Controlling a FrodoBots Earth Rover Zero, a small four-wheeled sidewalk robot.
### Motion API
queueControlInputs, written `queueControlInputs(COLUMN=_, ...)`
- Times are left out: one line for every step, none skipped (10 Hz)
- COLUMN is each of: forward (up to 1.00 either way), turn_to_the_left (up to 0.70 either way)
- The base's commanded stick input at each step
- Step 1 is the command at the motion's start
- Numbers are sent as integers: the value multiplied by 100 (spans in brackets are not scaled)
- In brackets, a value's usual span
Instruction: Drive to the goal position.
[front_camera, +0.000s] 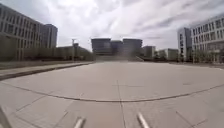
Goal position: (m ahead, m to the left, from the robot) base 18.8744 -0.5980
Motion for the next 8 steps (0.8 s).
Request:
queueControlInputs(forward=100, turn_to_the_left=0)
queueControlInputs(forward=100, turn_to_the_left=0)
queueControlInputs(forward=100, turn_to_the_left=0)
queueControlInputs(forward=100, turn_to_the_left=0)
queueControlInputs(forward=100, turn_to_the_left=0)
queueControlInputs(forward=100, turn_to_the_left=0)
queueControlInputs(forward=100, turn_to_the_left=0)
queueControlInputs(forward=100, turn_to_the_left=0)
